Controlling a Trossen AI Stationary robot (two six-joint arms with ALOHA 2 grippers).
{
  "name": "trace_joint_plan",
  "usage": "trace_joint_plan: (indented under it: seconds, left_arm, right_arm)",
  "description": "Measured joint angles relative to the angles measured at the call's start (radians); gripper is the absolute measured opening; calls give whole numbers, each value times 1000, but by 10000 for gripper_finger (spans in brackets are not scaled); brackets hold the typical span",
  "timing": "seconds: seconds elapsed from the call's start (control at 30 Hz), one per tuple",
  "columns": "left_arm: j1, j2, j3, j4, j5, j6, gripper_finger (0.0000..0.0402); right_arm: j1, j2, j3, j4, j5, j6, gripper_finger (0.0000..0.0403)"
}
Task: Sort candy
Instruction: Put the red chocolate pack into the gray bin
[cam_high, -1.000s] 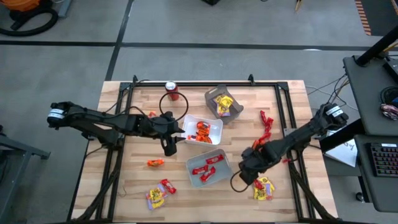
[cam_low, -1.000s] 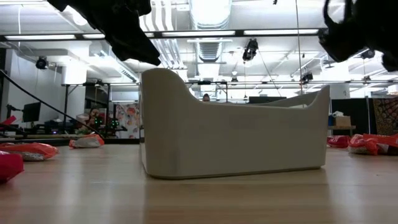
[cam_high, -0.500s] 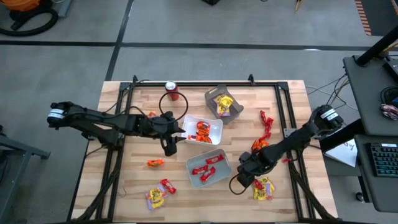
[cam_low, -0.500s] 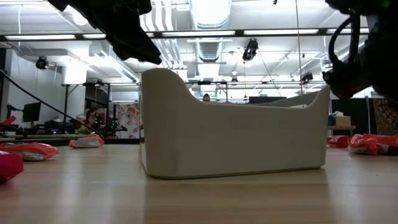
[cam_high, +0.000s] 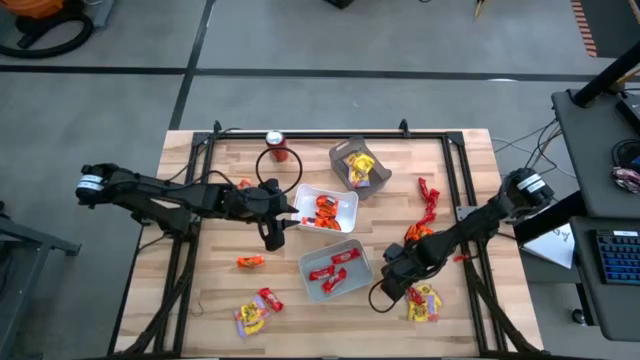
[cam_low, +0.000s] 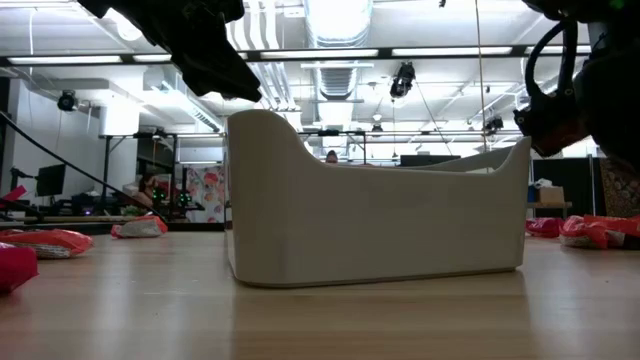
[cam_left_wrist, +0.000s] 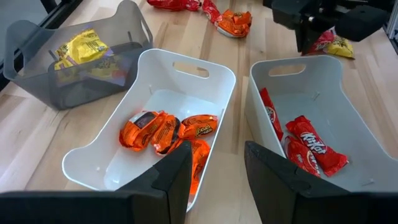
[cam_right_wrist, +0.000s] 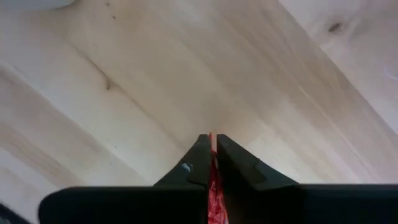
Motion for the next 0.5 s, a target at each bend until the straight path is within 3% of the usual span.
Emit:
trace_joint_plan:
  seconds: [0.17,0.5]
  left_arm:
    - [0,0,0,0,0,4,131]
    - [-1,0,0,12,0,-9,131]
  right_arm:
    - [-4,-35,40,-14,37,-56,10]
    - [-7,-170,180,-34,361,-286,9]
